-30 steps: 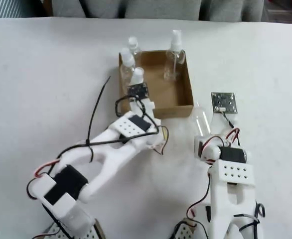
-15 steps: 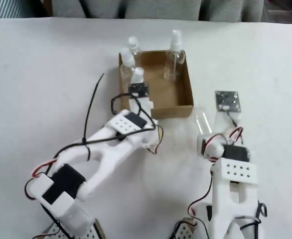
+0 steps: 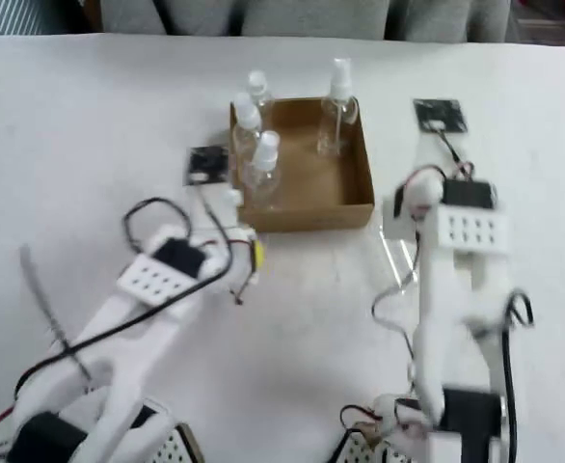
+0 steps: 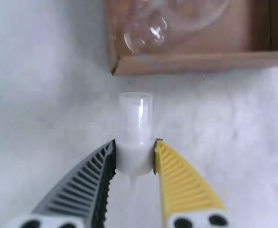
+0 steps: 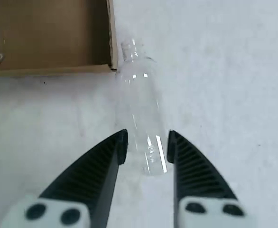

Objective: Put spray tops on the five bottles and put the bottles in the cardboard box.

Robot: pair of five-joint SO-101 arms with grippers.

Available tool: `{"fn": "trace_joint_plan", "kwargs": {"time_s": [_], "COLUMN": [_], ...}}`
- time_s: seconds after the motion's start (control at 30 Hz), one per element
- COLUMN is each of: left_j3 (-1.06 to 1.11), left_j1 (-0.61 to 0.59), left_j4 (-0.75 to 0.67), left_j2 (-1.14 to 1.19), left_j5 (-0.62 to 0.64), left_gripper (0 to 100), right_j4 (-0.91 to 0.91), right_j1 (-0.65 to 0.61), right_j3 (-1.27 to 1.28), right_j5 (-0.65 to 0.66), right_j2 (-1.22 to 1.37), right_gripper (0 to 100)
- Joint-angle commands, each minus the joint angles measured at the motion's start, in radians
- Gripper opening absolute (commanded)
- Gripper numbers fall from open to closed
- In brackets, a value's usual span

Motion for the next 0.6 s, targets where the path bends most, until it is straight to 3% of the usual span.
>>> {"fn": "trace_joint_plan", "kwargs": {"time_s": [0.0, 0.2, 0.3, 0.4, 0.57], "left_j3": [0.044, 0.049, 0.049, 0.049, 0.051], "left_j1": [-0.074, -0.074, -0.071, -0.071, -0.073], "left_j4": [-0.098, -0.106, -0.106, -0.106, -0.106], "left_j2": [-0.133, -0.131, -0.131, -0.131, -0.131], "left_j5": [-0.011, -0.014, -0.015, -0.015, -0.017], "left_gripper": [2, 2, 2, 2, 2], "right_j4": [0.016, -0.01, -0.067, -0.062, 0.018], "right_j1": [-0.028, -0.047, -0.042, -0.031, 0.062], "right_j3": [-0.178, -0.273, -0.302, -0.342, -0.381], "right_j5": [0.023, 0.081, 0.086, 0.133, 0.135], "right_j2": [0.214, 0.495, 0.625, 0.71, 0.665], "right_gripper": [18.5, 31.3, 31.4, 24.3, 2.3]}}
